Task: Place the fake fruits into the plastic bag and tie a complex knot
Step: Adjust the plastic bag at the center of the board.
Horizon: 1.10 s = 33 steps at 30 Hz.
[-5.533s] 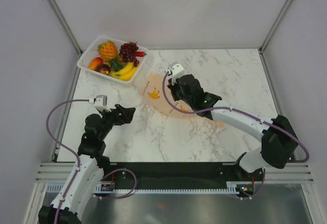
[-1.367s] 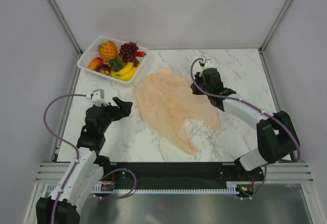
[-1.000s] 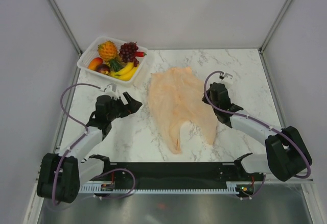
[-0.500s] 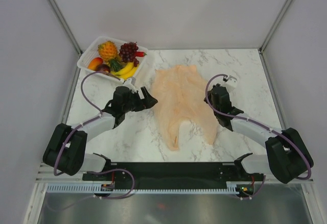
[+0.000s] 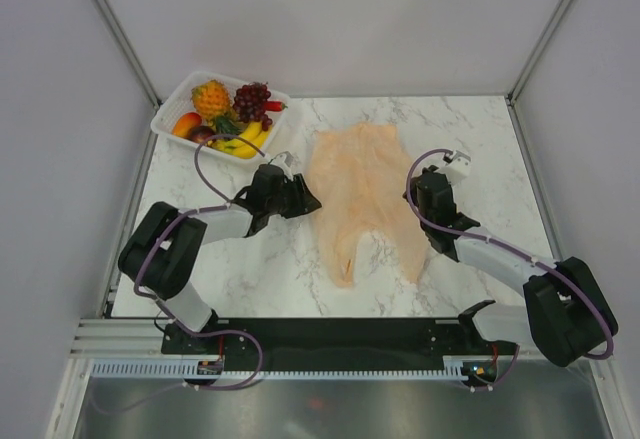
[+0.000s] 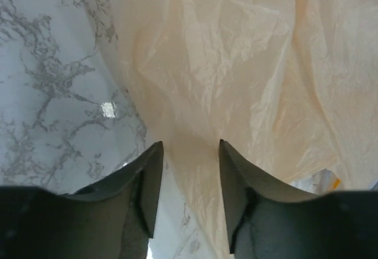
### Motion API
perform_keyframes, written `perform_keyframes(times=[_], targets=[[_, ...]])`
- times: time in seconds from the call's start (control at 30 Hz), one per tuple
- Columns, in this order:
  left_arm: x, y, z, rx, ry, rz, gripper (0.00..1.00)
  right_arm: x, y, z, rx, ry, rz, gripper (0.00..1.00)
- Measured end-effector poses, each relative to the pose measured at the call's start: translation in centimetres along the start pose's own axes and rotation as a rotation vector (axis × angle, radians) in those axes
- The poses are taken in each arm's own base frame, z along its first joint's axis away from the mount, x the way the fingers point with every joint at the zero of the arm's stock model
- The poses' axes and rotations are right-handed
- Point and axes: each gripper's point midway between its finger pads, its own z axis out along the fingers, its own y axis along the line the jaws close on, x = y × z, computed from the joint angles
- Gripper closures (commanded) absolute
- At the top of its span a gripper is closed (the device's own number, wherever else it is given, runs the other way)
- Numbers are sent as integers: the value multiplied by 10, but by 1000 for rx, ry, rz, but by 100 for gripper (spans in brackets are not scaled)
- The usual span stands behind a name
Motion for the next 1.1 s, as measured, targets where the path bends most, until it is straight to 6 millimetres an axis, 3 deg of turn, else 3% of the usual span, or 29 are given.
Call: perform_keyframes(times=[0.1, 0.13, 0.17, 0.3, 0.47, 0.7, 0.83, 0.87, 0.9, 1.0, 1.1], targets=[[1, -4, 6, 14, 16, -8, 74, -2, -2, 0, 10, -9, 5, 100], [1, -6, 8, 18, 20, -8, 94, -2, -2, 0, 13, -11, 7, 100], [0, -7, 11, 21, 24, -11, 98, -2, -3, 1, 16, -13, 8, 100], [-8, -15, 14, 39, 26, 3, 98, -4, -6, 1, 32, -24, 8, 100], [-35, -19, 13, 35, -11, 12, 98, -9, -23, 3, 98, -37, 22, 100], [-78, 28, -2, -46, -101, -68, 98, -35, -77, 5, 238, -98, 132, 100], [-80, 28, -4, -47, -104, -69, 98, -35, -86, 4, 252, -87, 153, 100], [-79, 27, -4, -46, -102, -67, 98, -34, -87, 4, 253, -80, 152, 98], [-78, 27, -4, -48, -99, -66, 98, -33, -87, 4, 254, -71, 145, 77], [-77, 28, -6, -51, -93, -57, 98, -27, -87, 3, 247, -30, 108, 33], [-77, 27, -7, -49, -96, -48, 98, -29, -83, 1, 221, -15, 58, 28]])
